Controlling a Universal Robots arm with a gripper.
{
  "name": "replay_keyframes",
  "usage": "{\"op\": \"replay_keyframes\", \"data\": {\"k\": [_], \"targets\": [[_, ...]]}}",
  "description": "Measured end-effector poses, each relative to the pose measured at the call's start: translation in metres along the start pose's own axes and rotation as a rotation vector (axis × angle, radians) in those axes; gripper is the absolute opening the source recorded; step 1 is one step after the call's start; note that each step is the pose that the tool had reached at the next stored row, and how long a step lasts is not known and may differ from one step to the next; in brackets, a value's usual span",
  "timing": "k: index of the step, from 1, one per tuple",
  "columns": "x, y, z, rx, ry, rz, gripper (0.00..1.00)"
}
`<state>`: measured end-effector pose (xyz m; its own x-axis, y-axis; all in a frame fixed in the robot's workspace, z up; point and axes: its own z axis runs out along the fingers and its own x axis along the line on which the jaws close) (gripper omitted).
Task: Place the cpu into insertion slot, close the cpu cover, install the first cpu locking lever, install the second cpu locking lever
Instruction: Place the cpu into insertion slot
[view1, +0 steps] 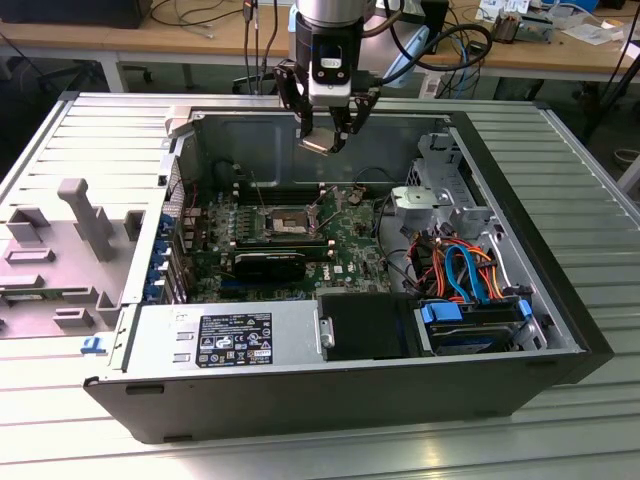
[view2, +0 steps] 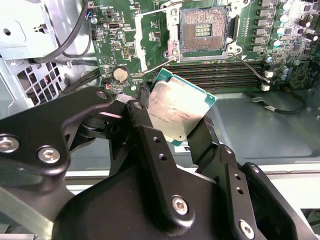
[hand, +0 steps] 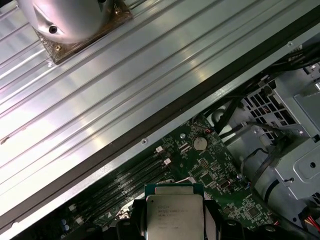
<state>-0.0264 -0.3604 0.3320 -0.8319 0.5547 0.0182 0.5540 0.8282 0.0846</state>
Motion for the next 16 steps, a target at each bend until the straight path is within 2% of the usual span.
{"op": "replay_keyframes", "data": {"k": [16], "targets": [[0.0, 0.0, 0.0002, -0.0002, -0.0011, 0.013, 0.55]]}}
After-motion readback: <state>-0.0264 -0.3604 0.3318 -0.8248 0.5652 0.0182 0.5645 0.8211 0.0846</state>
